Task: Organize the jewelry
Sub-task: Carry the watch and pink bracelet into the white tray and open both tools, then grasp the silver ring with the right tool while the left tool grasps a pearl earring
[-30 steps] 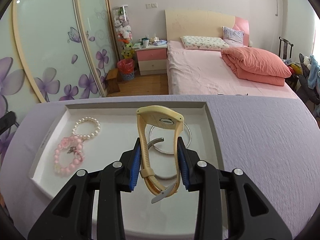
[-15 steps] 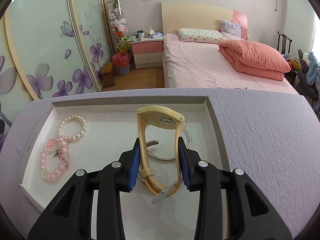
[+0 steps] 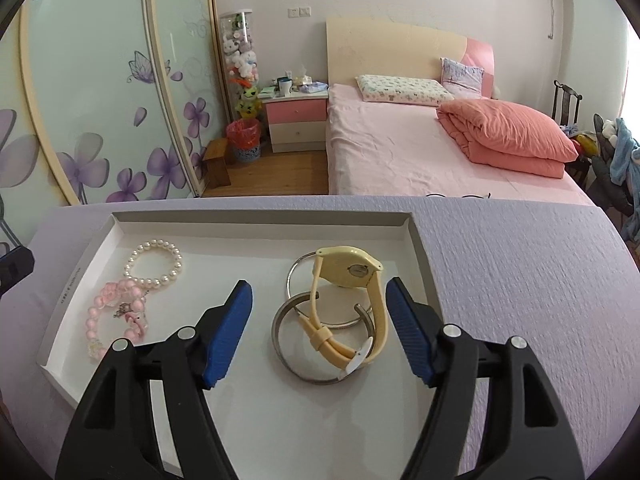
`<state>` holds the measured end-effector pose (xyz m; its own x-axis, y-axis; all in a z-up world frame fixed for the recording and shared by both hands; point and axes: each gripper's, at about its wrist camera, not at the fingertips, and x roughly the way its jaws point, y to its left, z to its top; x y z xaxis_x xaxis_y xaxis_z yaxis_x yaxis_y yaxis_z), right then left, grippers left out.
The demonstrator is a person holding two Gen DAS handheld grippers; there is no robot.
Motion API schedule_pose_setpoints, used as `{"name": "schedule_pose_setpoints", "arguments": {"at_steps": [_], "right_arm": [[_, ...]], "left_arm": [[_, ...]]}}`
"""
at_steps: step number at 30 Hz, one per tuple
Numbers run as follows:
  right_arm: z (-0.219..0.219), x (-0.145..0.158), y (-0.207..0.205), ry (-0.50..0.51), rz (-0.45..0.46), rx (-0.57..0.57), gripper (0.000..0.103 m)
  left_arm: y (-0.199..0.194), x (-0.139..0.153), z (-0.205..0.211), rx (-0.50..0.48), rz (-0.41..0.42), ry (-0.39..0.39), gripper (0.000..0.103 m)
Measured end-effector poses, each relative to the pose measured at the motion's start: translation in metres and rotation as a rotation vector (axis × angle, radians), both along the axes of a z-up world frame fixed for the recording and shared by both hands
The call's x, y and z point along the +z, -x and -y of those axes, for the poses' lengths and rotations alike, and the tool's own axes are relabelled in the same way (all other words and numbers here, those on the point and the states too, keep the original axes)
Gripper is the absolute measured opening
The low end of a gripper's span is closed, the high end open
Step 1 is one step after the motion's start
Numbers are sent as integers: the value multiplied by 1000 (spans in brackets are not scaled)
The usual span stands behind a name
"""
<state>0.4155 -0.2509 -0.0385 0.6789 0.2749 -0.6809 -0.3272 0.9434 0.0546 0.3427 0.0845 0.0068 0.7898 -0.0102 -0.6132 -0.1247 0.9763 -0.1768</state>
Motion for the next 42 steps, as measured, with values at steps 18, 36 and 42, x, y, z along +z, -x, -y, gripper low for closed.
{"name": "schedule_pose_setpoints", "arguments": {"at_steps": [18, 36, 42], "right_arm": [[27, 30, 82, -51, 57, 40, 71], [36, -31, 170, 29, -99, 156, 55], [20, -42, 173, 83, -124, 177, 50]], "left_arm": [[74, 15, 14, -6, 38, -20, 68], [163, -21, 26, -25, -13, -27, 84], [168, -26, 28, -31, -21, -24, 84]]}}
